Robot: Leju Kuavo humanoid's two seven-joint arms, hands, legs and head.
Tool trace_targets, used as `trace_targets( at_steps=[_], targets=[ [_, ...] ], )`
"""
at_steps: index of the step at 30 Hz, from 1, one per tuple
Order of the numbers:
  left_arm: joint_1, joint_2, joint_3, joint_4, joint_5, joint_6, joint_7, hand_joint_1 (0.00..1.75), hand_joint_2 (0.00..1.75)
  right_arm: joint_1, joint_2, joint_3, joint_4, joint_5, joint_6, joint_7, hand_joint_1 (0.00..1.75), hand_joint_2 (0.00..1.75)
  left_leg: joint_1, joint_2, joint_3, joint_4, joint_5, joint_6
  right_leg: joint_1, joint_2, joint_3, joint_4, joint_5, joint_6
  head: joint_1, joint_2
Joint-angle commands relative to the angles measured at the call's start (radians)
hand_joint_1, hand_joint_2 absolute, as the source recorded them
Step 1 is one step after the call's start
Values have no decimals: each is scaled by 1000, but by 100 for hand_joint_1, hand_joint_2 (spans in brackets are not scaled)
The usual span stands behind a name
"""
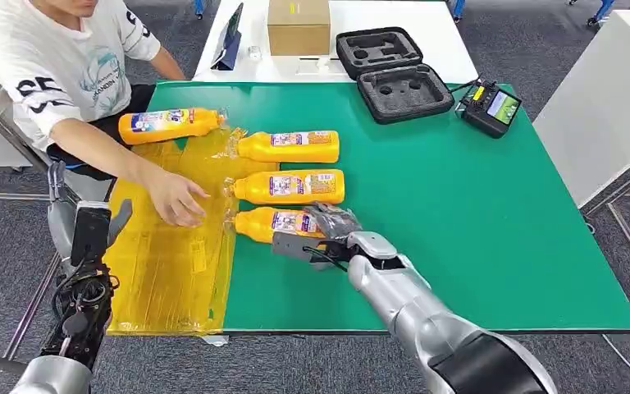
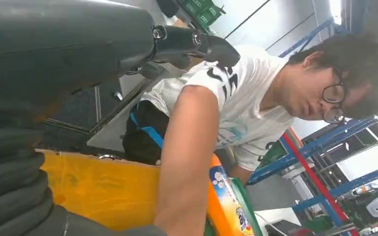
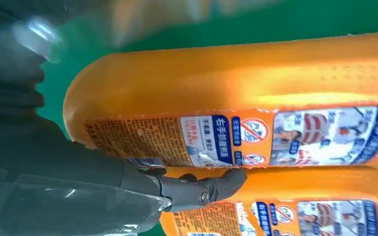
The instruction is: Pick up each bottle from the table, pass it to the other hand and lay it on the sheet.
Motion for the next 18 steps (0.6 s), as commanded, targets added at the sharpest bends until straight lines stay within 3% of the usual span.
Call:
trace_targets(
  at_steps=[1, 3, 5, 6, 9, 10, 13, 18],
  targets=[
    [-54, -9, -18, 92, 16, 0, -5, 0, 175, -19, -26, 31, 99, -8, 25, 64, 0, 175, 0, -4, 4, -1, -1, 0, 0, -3, 5, -1, -2, 0, 0, 0],
    [-62, -8, -23, 99, 17, -1, -6, 0, 175, -16, -31, 29, 100, -17, 26, 59, 0, 175, 0, -3, 1, -1, 0, 0, 0, -2, 2, -1, -1, 0, 0, 0],
    [-66, -9, -27, 104, 19, -2, -7, 0, 175, -14, -31, 27, 99, -26, 29, 49, 23, 175, 0, -3, 3, -1, 0, 0, 0, -3, 4, -1, -1, 0, 0, 0],
    [-68, -9, -28, 105, 20, -1, -7, 0, 175, -14, -31, 26, 99, -29, 29, 46, 101, 175, 0, -5, 4, -1, 0, 0, 0, -4, 5, -1, -2, 0, 0, 0],
    [-70, -11, -29, 105, 20, -1, -7, 0, 175, -13, -31, 26, 99, -29, 28, 46, 101, 175, 0, -4, 4, -1, -1, 0, 0, -2, 5, -1, -2, 0, 0, 0],
    [-70, -11, -29, 105, 20, -1, -7, 0, 175, -13, -31, 26, 99, -29, 28, 46, 140, 175, 0, -2, 2, -1, 0, 0, 0, -2, 3, -1, -1, 0, 0, 0],
    [-71, -11, -32, 106, 27, -6, -8, 0, 175, -11, -31, 31, 96, -33, 29, 34, 171, 175, 0, -3, 3, -1, 0, 0, 0, -2, 4, -1, -1, 0, 0, 0],
    [-80, -10, -41, 116, 34, -7, -10, 0, 175, -8, -35, 33, 91, -49, 25, 13, 175, 175, 0, -4, 4, -1, 0, 0, 0, -3, 5, -1, -1, 0, 0, 0]
  ],
)
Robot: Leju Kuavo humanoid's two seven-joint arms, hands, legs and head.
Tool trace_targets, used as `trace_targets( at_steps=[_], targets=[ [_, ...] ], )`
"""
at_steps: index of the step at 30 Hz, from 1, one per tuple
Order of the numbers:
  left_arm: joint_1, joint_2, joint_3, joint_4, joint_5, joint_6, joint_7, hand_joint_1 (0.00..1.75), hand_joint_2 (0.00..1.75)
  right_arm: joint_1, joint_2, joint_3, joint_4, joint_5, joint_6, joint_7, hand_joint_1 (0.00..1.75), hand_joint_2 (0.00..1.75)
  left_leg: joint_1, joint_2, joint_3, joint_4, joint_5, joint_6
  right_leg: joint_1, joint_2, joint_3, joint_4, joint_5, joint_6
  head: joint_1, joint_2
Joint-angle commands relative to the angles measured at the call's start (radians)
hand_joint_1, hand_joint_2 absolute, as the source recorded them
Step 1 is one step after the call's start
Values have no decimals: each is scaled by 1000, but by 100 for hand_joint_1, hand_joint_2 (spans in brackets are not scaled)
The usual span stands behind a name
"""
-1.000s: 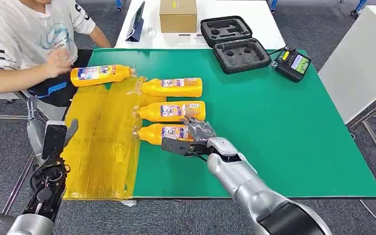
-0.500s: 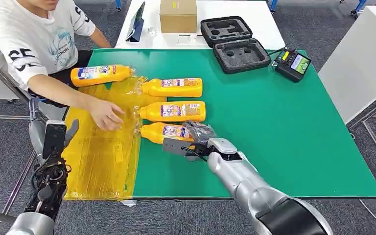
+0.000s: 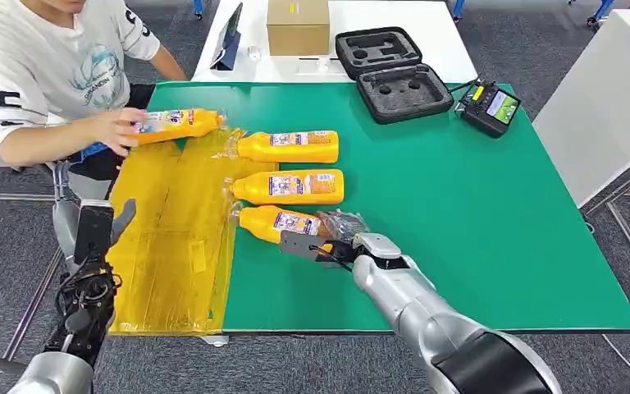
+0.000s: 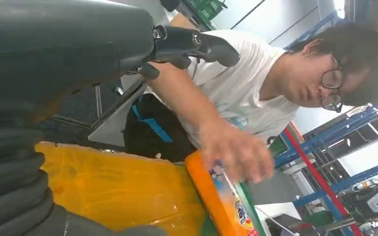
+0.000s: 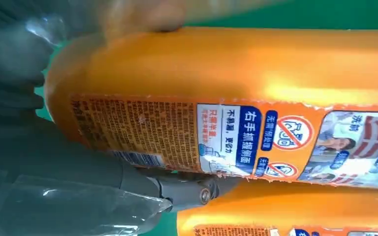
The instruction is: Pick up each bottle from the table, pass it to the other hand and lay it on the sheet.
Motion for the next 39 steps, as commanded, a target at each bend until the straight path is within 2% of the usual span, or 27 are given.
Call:
trace_targets(
  at_steps=[1, 12, 13, 17, 20, 23, 25, 35, 37, 39],
  targets=[
    [-60, -9, -24, 82, 14, -3, -5, 0, 175, -2, -21, 25, 66, -21, 4, -25, 175, 175, 0, -4, 3, -1, 0, 0, 0, -3, 4, -1, -1, 0, 0, 0],
    [-56, -8, -27, 73, 24, -1, -3, 0, 175, 3, -19, 22, 54, -47, -27, -55, 175, 175, 0, -3, 3, -1, 0, 0, 0, -2, 4, -1, -1, 0, 0, 0],
    [-49, -8, -23, 63, 35, -8, -1, 0, 175, 11, -15, 7, 34, -77, -52, -106, 175, 175, 0, -3, 3, -1, -1, -1, 0, -2, 4, -1, -2, 0, 0, 0],
    [19, -28, 5, -33, 180, -159, 26, 0, 175, 77, 13, -98, -118, -335, -164, -500, 175, 175, 0, -2, 5, -1, -1, -1, 0, -1, 5, -1, -2, -1, 0, 0],
    [87, -36, 31, -100, 350, -286, 72, 0, 175, 139, 35, -122, -265, -539, -209, -635, 175, 175, 0, 1, 2, -1, -1, 0, 0, 1, 2, -1, -1, 0, 0, 0],
    [166, -27, 28, -155, 498, -432, 129, 0, 175, 203, 20, -58, -411, -685, -296, -661, 175, 175, 0, 2, 4, -2, -2, 0, 0, 3, 3, -1, -2, 0, 0, 0],
    [187, -27, 21, -169, 520, -459, 138, 0, 175, 227, 8, -26, -468, -738, -348, -661, 175, 175, 0, 2, 6, -1, -4, 0, 0, 3, 6, -1, -3, 0, 0, 0],
    [196, -29, 18, -176, 520, -460, 139, 0, 175, 234, 2, -16, -475, -747, -353, -661, 175, 175, 0, 2, 3, -2, -2, 0, 0, 3, 3, -1, -2, 0, 0, 0],
    [208, -30, 11, -188, 531, -475, 143, 0, 175, 246, -4, -3, -504, -787, -376, -661, 175, 175, 0, 2, 7, -2, -4, 0, 0, 3, 6, -2, -3, 0, 0, 0],
    [226, -37, -22, -224, 535, -512, 157, 0, 175, 271, -21, 35, -529, -820, -442, -661, 175, 175, 0, 1, 4, -1, -3, 0, 0, 2, 4, -1, -3, 0, 0, 0]
  ],
)
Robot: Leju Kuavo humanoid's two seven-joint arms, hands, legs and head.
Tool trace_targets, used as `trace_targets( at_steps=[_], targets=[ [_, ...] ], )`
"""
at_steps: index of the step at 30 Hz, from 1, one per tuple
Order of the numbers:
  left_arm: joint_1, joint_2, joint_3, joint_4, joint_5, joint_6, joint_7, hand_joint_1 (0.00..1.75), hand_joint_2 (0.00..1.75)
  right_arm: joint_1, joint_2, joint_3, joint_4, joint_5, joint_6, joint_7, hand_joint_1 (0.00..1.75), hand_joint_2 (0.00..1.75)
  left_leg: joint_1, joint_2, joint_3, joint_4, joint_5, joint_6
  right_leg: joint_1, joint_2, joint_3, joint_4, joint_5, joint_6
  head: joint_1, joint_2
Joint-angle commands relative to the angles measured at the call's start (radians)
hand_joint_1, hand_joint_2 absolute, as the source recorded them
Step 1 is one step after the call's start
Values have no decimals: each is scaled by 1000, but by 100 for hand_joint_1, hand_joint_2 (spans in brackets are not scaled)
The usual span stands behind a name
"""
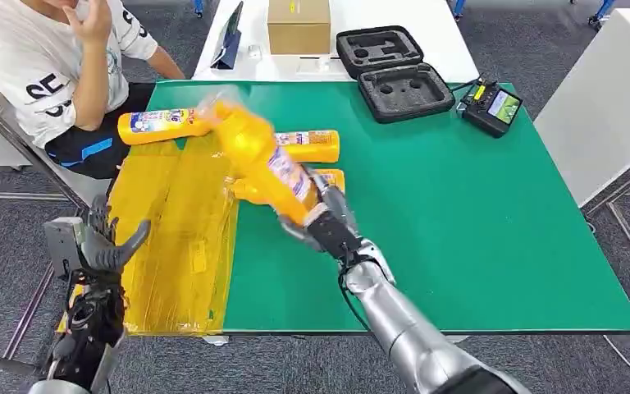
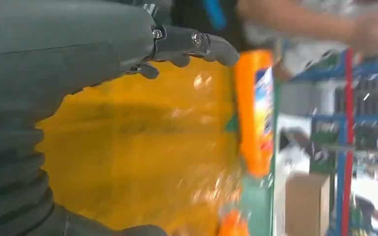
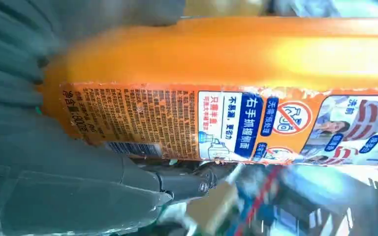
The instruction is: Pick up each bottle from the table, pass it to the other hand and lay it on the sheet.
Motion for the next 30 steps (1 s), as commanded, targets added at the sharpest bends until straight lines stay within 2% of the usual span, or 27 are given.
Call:
trace_targets(
  at_steps=[1, 2, 6, 17, 23, 24, 27, 30],
  targets=[
    [158, -31, -23, -167, 175, -212, 83, 0, 175, 157, -37, 90, -358, -284, -221, -33, 175, 175, 0, 1, 6, -1, -3, 0, 0, 2, 6, -1, -3, 0, 0, 0],
    [231, -29, -152, -367, 215, -374, 135, 0, 175, 149, -26, 149, -152, -306, -140, -33, 175, 175, 0, -2, 2, -1, -2, 0, 0, -1, 2, -1, -2, 0, 0, 0],
    [235, -27, -178, -401, 236, -407, 148, 0, 175, 145, -4, 180, -83, -289, -98, -33, 175, 175, 0, -1, 2, -1, -2, 0, 0, 0, 2, -1, -1, 0, 0, 0],
    [198, -23, -241, -396, 240, -459, 174, 0, 175, 148, 19, 206, -15, -262, -82, -33, 175, 175, 1, -3, 4, -1, -2, -1, 0, -2, 4, -1, -2, -1, 0, 0],
    [168, -14, -286, -366, 248, -482, 189, 0, 175, 157, 33, 230, 8, -242, -56, -33, 175, 175, 0, -3, 0, -1, 0, 0, 0, -2, 0, -1, -1, 0, 0, 0],
    [162, -15, -295, -360, 250, -486, 193, 0, 175, 159, 40, 235, 9, -240, -52, -33, 175, 175, 0, -4, 3, -1, -2, -1, 0, -2, 4, -1, -2, -1, 0, 0],
    [137, -19, -313, -338, 186, -423, 176, 0, 175, 160, 58, 256, 12, -234, -39, -33, 175, 175, 0, -4, 2, -1, -1, -1, 0, -2, 3, -1, -2, -1, 0, 0],
    [133, -22, -314, -336, 186, -422, 178, 0, 175, 160, 63, 258, 13, -233, -41, -33, 175, 175, 0, -3, 2, -1, -1, -1, 0, -2, 2, 0, -2, -1, 0, 0]
  ],
)
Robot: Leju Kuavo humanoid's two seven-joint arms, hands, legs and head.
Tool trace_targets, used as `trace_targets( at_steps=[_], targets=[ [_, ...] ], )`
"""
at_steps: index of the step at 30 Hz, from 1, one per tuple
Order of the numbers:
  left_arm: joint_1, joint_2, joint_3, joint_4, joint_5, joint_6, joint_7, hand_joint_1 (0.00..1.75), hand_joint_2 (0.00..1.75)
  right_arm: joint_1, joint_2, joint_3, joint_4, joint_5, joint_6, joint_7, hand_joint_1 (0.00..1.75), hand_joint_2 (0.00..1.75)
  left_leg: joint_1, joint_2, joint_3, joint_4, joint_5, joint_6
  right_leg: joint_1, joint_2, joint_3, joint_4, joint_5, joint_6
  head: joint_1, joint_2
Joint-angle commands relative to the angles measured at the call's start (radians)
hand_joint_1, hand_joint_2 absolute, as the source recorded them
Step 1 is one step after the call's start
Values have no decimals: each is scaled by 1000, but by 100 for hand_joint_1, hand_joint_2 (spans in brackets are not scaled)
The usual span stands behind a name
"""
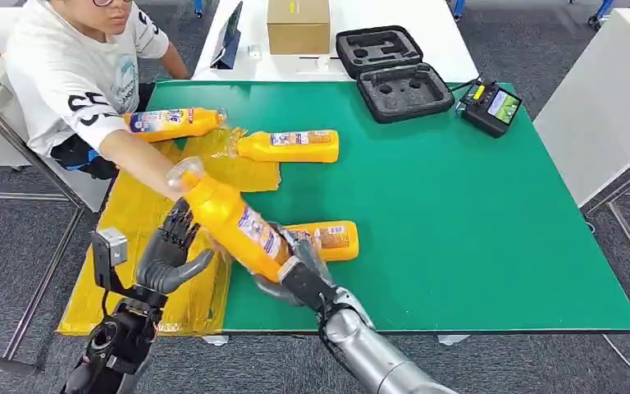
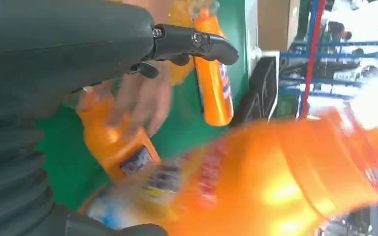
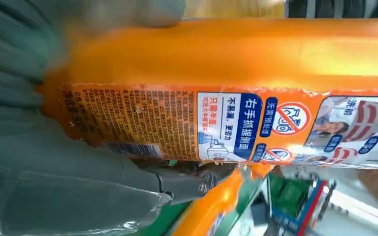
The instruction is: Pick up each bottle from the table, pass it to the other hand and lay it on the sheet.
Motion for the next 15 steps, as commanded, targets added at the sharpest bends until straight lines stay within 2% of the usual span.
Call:
trace_targets(
  at_steps=[1, 11, 15],
  targets=[
    [-76, 0, -61, 82, -44, 49, -6, 0, 175, -27, 28, 53, 89, 3, 15, 0, 175, 175, 0, -2, 4, -1, -1, -1, 0, -2, 4, 0, -1, -1, 0, 0],
    [-75, 1, -60, 85, -44, 50, -5, 0, 175, -30, 28, 57, 94, 5, 20, 0, 175, 175, 0, -2, 2, -1, 0, 0, 0, -1, 3, -1, -1, 0, 0, 0],
    [-83, -9, -67, 101, -42, 52, 18, 0, 175, -27, 61, 140, 118, 81, 3, 0, 175, 175, 0, -2, 5, -1, -1, -1, 0, -1, 5, 0, -2, -1, 0, 0]
  ],
)
